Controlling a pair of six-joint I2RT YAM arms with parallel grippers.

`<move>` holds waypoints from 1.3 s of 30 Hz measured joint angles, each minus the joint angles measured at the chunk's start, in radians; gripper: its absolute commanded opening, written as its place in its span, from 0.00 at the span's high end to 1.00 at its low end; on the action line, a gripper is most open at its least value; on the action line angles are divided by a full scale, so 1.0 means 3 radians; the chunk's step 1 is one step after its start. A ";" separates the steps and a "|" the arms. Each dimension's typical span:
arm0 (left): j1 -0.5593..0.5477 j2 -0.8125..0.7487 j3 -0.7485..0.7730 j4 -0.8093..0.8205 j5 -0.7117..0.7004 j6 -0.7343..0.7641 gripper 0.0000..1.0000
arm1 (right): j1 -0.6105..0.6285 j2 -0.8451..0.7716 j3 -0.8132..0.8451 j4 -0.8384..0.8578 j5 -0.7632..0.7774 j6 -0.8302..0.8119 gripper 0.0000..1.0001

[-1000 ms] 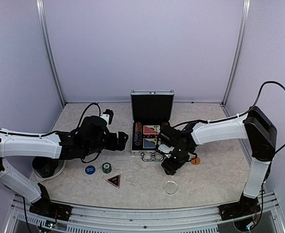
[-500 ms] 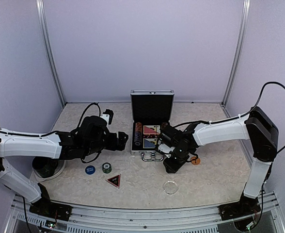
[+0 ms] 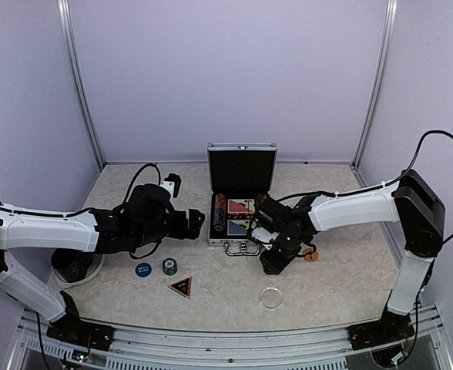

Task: Pack up texas hold em set
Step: Pick up the pile of poker chips from the pile of poker chips.

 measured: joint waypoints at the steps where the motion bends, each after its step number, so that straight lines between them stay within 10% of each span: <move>1: 0.0000 0.0005 0.0000 0.0005 0.0001 0.0000 0.01 | -0.0001 -0.0013 0.0000 0.0001 0.0000 -0.0001 1.00; 22: -0.0001 0.0196 -0.0027 0.0188 0.0375 -0.0078 0.01 | 0.0000 -0.0585 0.0039 0.0074 0.0008 -0.0069 1.00; 39: -0.0090 0.0820 -0.0121 0.1045 0.1728 -0.0189 0.01 | 0.0061 -0.0665 0.0037 0.0114 0.0006 -0.0156 1.00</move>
